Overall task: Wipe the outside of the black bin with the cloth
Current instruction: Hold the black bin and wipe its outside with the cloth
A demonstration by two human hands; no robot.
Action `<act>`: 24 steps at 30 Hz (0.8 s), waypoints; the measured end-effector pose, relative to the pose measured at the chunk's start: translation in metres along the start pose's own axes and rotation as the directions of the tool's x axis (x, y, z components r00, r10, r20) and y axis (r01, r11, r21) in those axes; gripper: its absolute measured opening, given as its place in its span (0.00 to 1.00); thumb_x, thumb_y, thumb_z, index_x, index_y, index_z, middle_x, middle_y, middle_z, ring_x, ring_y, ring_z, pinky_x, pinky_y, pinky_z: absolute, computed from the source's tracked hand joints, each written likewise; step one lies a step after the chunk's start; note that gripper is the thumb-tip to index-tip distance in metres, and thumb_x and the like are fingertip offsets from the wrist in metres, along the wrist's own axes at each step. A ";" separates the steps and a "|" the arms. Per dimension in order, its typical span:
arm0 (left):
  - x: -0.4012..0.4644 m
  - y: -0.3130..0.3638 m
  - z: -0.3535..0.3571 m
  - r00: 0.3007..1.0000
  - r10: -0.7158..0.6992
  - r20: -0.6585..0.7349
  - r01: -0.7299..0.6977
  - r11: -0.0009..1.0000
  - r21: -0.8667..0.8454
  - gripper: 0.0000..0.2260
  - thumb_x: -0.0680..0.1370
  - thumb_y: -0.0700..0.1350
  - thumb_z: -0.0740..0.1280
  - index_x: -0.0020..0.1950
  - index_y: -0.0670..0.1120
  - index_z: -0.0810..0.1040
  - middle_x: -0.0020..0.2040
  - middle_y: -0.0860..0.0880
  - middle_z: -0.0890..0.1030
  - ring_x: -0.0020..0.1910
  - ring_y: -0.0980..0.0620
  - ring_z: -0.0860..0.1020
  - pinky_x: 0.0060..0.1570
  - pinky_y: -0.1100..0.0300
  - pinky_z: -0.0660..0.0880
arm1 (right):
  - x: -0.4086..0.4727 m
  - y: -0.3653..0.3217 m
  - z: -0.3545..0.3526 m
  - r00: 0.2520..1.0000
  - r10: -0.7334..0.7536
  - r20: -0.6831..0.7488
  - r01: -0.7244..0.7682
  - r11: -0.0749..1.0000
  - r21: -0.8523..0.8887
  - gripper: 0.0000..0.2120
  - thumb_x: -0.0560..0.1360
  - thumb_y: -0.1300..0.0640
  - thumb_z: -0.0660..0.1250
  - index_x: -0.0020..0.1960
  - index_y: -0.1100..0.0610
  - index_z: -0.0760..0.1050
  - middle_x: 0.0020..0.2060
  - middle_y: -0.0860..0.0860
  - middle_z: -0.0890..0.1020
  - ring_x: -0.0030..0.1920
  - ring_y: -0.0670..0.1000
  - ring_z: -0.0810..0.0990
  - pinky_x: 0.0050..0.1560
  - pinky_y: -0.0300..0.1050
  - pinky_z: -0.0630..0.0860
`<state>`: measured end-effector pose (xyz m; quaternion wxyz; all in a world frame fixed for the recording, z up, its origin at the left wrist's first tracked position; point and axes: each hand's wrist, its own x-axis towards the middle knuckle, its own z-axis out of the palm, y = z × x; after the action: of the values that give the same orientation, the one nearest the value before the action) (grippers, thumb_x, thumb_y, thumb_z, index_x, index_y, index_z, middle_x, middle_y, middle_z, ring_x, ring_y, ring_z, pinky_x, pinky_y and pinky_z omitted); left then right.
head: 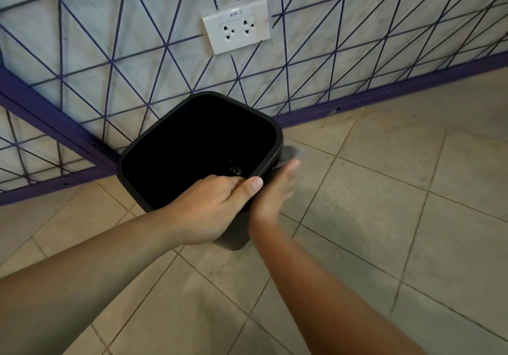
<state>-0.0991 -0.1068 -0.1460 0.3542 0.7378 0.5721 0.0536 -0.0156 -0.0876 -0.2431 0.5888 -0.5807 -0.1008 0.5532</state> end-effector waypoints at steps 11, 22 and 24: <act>0.005 -0.002 0.001 0.998 0.057 0.009 -0.056 0.993 -0.106 0.19 0.84 0.59 0.54 0.65 0.57 0.79 0.57 0.59 0.84 0.59 0.66 0.79 0.64 0.58 0.74 | -0.021 0.005 -0.001 0.991 -0.123 0.060 0.128 0.988 -0.088 0.28 0.86 0.34 0.50 0.83 0.43 0.66 0.82 0.41 0.61 0.78 0.43 0.57 0.75 0.47 0.57; 0.010 -0.002 0.002 0.999 0.050 -0.006 -0.050 0.992 -0.120 0.19 0.83 0.59 0.55 0.65 0.55 0.80 0.57 0.57 0.84 0.58 0.66 0.79 0.64 0.58 0.75 | -0.021 0.001 0.000 0.991 -0.118 0.063 0.122 0.990 -0.066 0.34 0.84 0.31 0.49 0.86 0.45 0.61 0.81 0.36 0.61 0.79 0.39 0.56 0.77 0.43 0.53; 0.009 -0.003 0.002 0.999 0.029 -0.034 -0.031 0.997 -0.064 0.22 0.82 0.62 0.54 0.63 0.54 0.81 0.54 0.56 0.85 0.55 0.66 0.80 0.61 0.58 0.77 | -0.002 -0.003 -0.003 0.997 -0.074 0.033 0.076 0.996 -0.054 0.28 0.89 0.39 0.50 0.84 0.49 0.66 0.82 0.46 0.66 0.78 0.44 0.61 0.81 0.48 0.56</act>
<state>-0.0973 -0.0994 -0.1522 0.3676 0.7336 0.5645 0.0894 -0.0123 -0.0896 -0.2404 0.5912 -0.5839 -0.1469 0.5366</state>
